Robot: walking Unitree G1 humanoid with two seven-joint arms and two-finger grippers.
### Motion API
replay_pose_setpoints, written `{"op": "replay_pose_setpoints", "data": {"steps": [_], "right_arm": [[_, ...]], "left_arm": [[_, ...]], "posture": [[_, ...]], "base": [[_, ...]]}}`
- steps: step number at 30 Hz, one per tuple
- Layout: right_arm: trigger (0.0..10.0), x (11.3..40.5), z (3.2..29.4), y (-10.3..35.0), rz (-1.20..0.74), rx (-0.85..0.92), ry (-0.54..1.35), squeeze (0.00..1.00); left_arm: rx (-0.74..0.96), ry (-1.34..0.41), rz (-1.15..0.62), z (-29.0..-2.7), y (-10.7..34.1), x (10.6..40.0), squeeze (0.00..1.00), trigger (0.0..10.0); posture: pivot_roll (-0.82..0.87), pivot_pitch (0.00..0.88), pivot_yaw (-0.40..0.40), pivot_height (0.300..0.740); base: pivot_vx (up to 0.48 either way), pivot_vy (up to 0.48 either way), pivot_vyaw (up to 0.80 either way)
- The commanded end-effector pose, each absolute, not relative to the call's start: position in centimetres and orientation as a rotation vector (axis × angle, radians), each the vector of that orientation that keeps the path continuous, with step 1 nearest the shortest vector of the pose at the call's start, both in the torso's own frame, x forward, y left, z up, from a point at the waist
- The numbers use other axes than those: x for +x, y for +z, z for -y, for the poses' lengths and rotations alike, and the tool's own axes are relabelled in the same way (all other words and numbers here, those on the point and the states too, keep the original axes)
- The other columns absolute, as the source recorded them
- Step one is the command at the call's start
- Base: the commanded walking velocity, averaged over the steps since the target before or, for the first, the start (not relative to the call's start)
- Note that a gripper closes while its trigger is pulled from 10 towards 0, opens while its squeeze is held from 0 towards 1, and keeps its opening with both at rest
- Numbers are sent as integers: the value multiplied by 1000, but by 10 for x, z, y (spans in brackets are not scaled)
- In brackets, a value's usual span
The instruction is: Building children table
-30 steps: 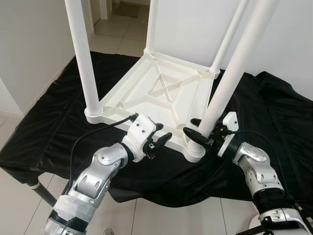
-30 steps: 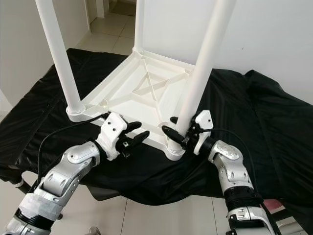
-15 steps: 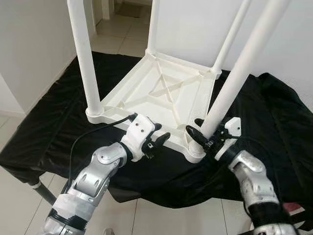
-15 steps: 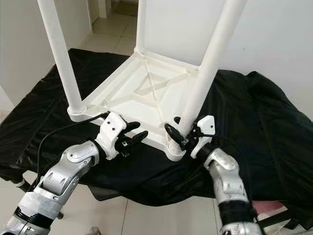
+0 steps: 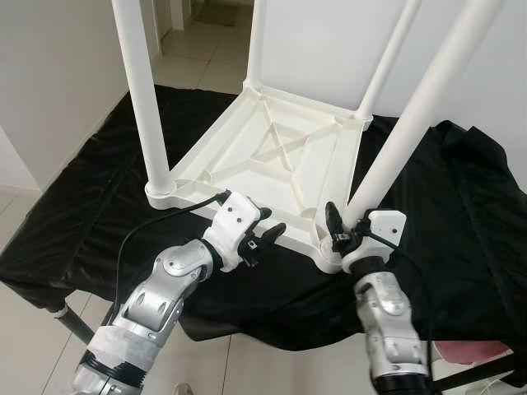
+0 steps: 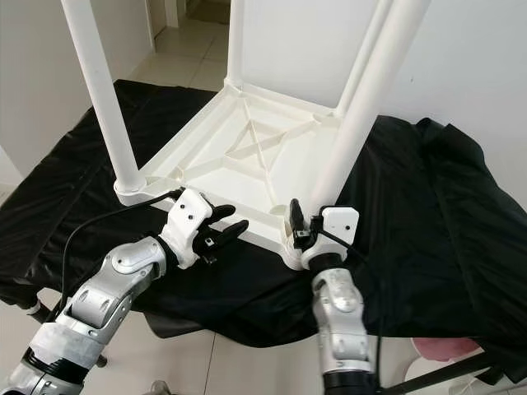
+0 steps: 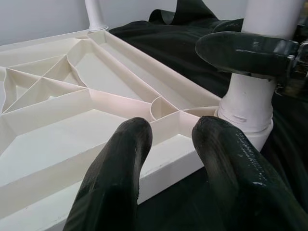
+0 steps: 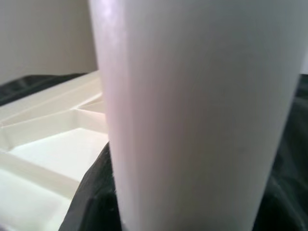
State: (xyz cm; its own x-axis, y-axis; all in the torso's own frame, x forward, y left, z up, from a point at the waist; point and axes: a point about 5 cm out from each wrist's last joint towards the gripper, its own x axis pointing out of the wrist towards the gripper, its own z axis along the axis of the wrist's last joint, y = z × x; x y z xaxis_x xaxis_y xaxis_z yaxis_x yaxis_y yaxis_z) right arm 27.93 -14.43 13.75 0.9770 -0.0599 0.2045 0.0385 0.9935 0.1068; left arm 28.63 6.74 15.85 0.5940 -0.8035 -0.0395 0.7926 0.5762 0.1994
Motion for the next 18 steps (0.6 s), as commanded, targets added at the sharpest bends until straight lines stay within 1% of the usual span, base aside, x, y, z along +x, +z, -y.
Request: {"op": "replay_pose_setpoints", "data": {"steps": [1, 2, 5, 16, 17, 18], "right_arm": [[10000, 275, 142, 117, 97, 151, -153, 0], [10000, 275, 138, 120, 106, 153, -132, 0], [10000, 274, 138, 123, 114, 154, -110, 0], [10000, 269, 135, 123, 100, 119, -117, 0], [10000, 269, 136, 123, 101, 123, -110, 192], [10000, 269, 136, 123, 101, 123, -110, 192]], "left_arm": [[204, -1016, 41, -62, 156, 282, 0, 10000], [201, -1017, 43, -62, 156, 281, 0, 10000], [192, -1017, 42, -61, 156, 281, 0, 10000], [193, -1018, 45, -60, 157, 282, 0, 10000], [194, -1017, 46, -60, 157, 282, 0, 10000], [194, -1017, 46, -60, 157, 282, 0, 10000]], "posture": [[0, 54, -62, 740], [-8, 58, -60, 740], [-12, 59, -59, 740], [-14, 59, -63, 740], [-12, 58, -65, 740], [-12, 58, -65, 740]], "base": [[0, 0, 0], [0, 0, 0], [0, 0, 0], [0, 0, 0], [0, 0, 0], [0, 0, 0]]}}
